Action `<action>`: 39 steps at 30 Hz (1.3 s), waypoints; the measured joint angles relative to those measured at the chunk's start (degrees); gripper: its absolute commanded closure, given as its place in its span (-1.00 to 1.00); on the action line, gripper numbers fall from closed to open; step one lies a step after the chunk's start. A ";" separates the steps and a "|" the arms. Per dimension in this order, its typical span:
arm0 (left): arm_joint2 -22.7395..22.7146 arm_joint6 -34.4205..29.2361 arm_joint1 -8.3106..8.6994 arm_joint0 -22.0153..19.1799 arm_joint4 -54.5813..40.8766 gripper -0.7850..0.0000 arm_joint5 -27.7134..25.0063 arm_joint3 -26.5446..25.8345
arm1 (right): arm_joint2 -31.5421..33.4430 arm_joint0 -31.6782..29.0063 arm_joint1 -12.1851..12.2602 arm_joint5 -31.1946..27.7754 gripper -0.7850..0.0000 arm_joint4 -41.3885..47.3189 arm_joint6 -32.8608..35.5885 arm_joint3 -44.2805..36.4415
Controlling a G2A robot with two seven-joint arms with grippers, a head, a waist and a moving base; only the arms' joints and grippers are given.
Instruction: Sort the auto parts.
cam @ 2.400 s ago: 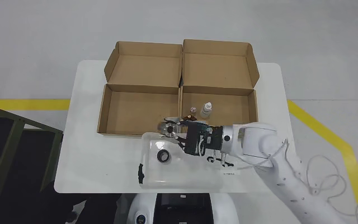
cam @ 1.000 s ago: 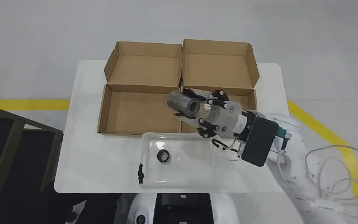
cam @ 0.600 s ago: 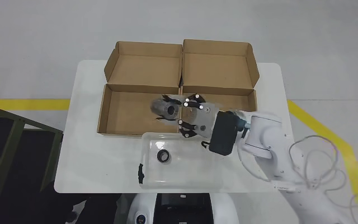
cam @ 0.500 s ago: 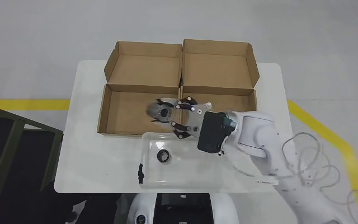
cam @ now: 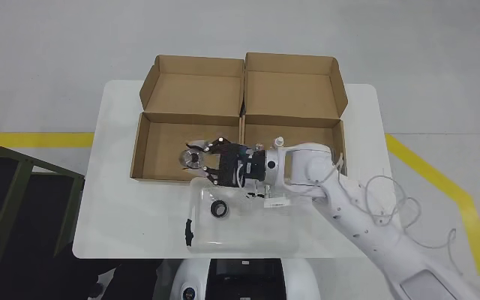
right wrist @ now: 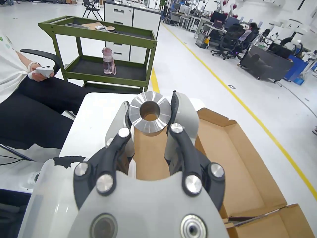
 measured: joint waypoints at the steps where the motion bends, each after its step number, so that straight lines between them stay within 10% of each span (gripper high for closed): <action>1: 0.00 0.00 0.00 0.00 0.00 -1.00 0.00 0.00 | -0.68 0.72 -0.37 0.26 1.00 0.34 0.42 1.07; 39: 0.00 0.00 0.00 0.00 0.00 -1.00 0.00 0.00 | -21.71 20.68 -22.09 2.25 1.00 12.05 8.54 48.71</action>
